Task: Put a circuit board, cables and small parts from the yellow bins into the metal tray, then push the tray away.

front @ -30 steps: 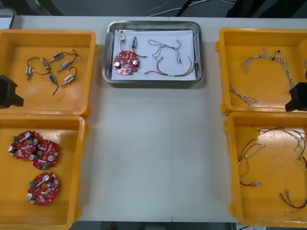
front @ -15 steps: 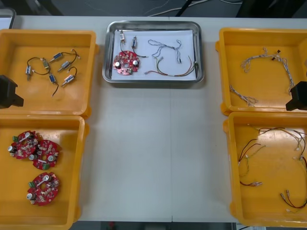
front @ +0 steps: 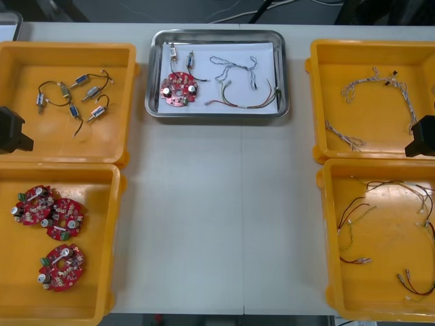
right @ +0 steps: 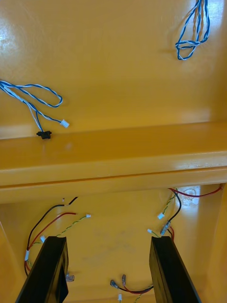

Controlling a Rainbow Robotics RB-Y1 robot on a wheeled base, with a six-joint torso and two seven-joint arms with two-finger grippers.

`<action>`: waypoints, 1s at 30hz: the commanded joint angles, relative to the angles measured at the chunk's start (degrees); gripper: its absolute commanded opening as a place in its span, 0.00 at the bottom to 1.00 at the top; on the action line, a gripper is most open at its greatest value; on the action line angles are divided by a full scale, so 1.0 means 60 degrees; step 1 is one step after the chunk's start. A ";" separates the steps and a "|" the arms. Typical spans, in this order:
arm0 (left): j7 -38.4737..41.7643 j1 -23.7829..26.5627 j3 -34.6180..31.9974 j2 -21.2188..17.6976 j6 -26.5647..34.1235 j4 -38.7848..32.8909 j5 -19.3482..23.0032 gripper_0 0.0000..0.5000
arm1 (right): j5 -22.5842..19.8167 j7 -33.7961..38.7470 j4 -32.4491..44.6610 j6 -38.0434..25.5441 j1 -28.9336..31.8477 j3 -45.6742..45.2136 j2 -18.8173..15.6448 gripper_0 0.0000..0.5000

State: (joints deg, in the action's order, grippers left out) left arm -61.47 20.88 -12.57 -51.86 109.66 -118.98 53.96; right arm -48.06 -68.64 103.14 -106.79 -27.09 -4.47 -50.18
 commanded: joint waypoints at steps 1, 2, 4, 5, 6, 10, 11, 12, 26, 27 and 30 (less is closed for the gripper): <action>-0.0669 -0.0125 -0.0307 -0.0263 0.0057 -0.0267 -0.0073 1.00 | 0.0013 -0.0074 0.0154 0.0060 0.0106 -0.0353 0.0043 1.00; -0.0669 -0.0125 -0.0307 -0.0263 0.0057 -0.0267 -0.0073 1.00 | 0.0013 -0.0074 0.0154 0.0060 0.0106 -0.0353 0.0043 1.00; -0.0669 -0.0125 -0.0307 -0.0263 0.0057 -0.0267 -0.0073 1.00 | 0.0013 -0.0074 0.0154 0.0060 0.0106 -0.0353 0.0043 1.00; -0.0669 -0.0125 -0.0307 -0.0263 0.0057 -0.0267 -0.0073 1.00 | 0.0013 -0.0074 0.0154 0.0060 0.0106 -0.0353 0.0043 1.00; -0.0669 -0.0125 -0.0307 -0.0263 0.0057 -0.0267 -0.0073 1.00 | 0.0013 -0.0074 0.0154 0.0060 0.0106 -0.0353 0.0043 1.00; -0.0669 -0.0125 -0.0307 -0.0263 0.0057 -0.0267 -0.0073 1.00 | 0.0013 -0.0074 0.0154 0.0060 0.0106 -0.0353 0.0043 1.00; -0.0669 -0.0125 -0.0307 -0.0263 0.0057 -0.0267 -0.0073 1.00 | 0.0013 -0.0074 0.0154 0.0060 0.0106 -0.0353 0.0043 1.00; -0.0669 -0.0125 -0.0307 -0.0263 0.0057 -0.0267 -0.0073 1.00 | 0.0013 -0.0074 0.0154 0.0060 0.0106 -0.0353 0.0043 1.00; -0.0669 -0.0125 -0.0307 -0.0263 0.0057 -0.0267 -0.0073 1.00 | 0.0013 -0.0074 0.0154 0.0060 0.0106 -0.0353 0.0043 1.00; -0.0669 -0.0125 -0.0307 -0.0263 0.0057 -0.0267 -0.0073 1.00 | 0.0013 -0.0074 0.0154 0.0060 0.0106 -0.0353 0.0043 1.00; -0.0669 -0.0125 -0.0307 -0.0263 0.0057 -0.0267 -0.0073 1.00 | 0.0013 -0.0074 0.0154 0.0060 0.0106 -0.0353 0.0043 1.00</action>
